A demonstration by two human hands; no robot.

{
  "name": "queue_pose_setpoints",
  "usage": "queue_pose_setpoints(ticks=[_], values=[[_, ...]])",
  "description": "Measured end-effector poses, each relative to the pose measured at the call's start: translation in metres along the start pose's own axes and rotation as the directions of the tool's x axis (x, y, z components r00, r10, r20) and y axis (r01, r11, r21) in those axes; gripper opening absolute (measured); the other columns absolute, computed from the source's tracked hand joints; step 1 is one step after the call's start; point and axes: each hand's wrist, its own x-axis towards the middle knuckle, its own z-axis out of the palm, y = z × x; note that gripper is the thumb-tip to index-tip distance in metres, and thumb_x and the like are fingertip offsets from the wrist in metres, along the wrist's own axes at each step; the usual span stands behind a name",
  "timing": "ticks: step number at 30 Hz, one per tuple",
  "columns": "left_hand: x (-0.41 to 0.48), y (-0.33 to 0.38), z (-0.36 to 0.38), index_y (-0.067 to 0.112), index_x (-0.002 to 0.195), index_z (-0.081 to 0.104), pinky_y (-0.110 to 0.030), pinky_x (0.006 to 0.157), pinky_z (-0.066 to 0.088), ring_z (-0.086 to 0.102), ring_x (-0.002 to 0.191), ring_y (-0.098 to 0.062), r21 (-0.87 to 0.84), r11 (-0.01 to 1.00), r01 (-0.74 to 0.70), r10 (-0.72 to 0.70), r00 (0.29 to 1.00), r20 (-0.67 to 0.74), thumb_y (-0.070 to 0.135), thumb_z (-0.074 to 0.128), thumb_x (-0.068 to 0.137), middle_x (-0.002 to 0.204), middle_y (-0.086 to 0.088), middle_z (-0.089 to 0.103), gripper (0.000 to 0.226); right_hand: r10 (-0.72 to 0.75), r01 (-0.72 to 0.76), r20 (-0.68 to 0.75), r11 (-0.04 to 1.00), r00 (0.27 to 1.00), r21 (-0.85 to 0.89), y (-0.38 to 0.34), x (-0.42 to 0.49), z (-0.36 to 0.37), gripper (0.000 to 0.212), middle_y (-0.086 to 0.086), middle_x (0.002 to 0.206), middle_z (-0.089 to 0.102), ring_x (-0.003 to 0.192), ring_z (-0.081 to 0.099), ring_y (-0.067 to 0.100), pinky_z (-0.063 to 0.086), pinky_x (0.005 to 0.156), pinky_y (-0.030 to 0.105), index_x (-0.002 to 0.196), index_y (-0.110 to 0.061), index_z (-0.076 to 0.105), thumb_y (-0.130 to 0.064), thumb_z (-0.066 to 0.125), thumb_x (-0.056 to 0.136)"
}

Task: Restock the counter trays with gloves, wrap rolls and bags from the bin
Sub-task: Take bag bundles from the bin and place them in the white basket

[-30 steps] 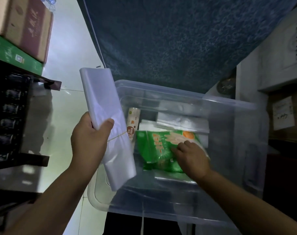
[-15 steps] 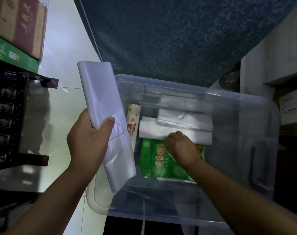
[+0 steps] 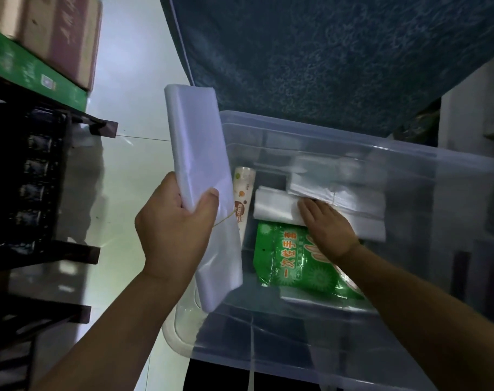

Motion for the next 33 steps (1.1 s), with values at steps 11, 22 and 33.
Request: queue_pose_setpoints(ticks=[11, 22, 33], values=[[0.006, -0.003, -0.003, 0.030, 0.077, 0.052, -0.018, 0.050, 0.036, 0.057, 0.062, -0.005, 0.021, 1.000, 0.021, -0.022, 0.999, 0.044, 0.048, 0.057, 0.071, 0.070, 0.013, 0.060, 0.020, 0.236, -0.237, 0.050, 0.972, 0.970, 0.001, 0.018, -0.011, -0.033, 0.047, 0.015, 0.083, 0.071, 0.071, 0.066, 0.033, 0.053, 0.060, 0.036, 0.092, -0.005, 0.067, -0.012, 0.086, 0.050], [-0.017, 0.045, -0.042, 0.015, 0.097, 0.052, -0.029, 0.059, 0.040, 0.054, 0.073, -0.025, 0.223, 0.970, -0.102, 0.022, 0.941, 0.337, 0.035, 0.054, 0.088, 0.087, -0.002, 0.059, 0.022, 0.471, -0.456, -0.023, 0.864, 0.882, 0.215, -0.032, -0.080, -0.170, 0.001, 0.011, 0.065, 0.067, 0.055, 0.063, 0.032, 0.047, 0.043, 0.032, 0.071, -0.008, 0.064, -0.009, 0.063, 0.070], [-0.068, 0.164, -0.089, 0.023, 0.096, 0.052, -0.032, 0.063, 0.043, 0.057, 0.075, -0.023, -0.088, 0.940, -0.329, 0.323, 0.778, 0.538, 0.034, 0.057, 0.085, 0.084, 0.001, 0.060, 0.016, 0.908, -0.645, -0.066, 0.343, 0.413, 0.683, -0.060, -0.225, -0.324, 0.013, 0.004, 0.081, 0.064, 0.074, 0.059, 0.025, 0.047, 0.063, 0.037, 0.087, -0.015, 0.059, -0.028, 0.057, 0.085]])
